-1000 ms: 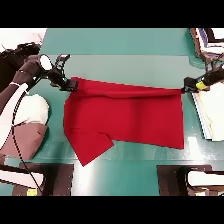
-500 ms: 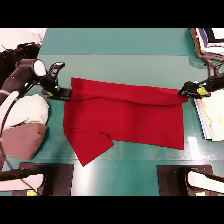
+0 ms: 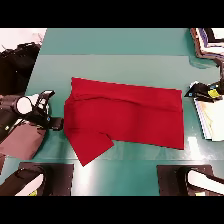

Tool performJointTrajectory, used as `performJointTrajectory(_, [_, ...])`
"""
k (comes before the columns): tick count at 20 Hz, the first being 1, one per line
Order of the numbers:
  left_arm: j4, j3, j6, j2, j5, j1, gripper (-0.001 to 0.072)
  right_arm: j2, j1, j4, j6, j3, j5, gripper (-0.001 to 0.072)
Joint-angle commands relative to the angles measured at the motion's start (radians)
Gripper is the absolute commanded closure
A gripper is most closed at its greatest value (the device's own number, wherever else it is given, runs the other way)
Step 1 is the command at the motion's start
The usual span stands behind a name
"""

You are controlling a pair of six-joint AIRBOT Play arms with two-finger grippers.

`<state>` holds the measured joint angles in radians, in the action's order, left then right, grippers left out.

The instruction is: Fold the shirts.

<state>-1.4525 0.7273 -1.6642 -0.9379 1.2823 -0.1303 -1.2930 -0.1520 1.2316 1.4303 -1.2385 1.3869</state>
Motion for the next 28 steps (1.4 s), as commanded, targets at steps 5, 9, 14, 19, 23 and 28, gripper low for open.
performJointTrajectory(5, [0.238,-0.177,-0.019,0.035,-0.091,0.0,0.0206,0.038,-0.029,-0.007,0.001,0.0,0.02,0.0096])
performJointTrajectory(9, [0.351,-0.277,-0.003,0.035,-0.164,0.0,0.0207,0.084,-0.029,-0.008,0.001,0.0,-0.008,0.0096])
performJointTrajectory(14, [0.388,-0.283,-0.003,0.035,-0.241,0.0,0.0208,0.124,-0.029,-0.006,0.001,0.0,0.003,0.0113])
performJointTrajectory(19, [0.392,-0.277,-0.003,0.035,-0.251,0.0,0.0678,0.229,-0.113,0.008,0.001,0.181,0.042,0.0138])
performJointTrajectory(23, [0.399,-0.216,0.052,0.035,-0.219,0.0,0.0678,0.335,-0.24,0.169,0.001,0.484,0.125,0.0137])
performJointTrajectory(28, [0.398,-0.143,0.078,0.035,-0.227,0.0,0.0678,0.346,-0.338,0.054,0.0,0.734,0.093,0.0158])
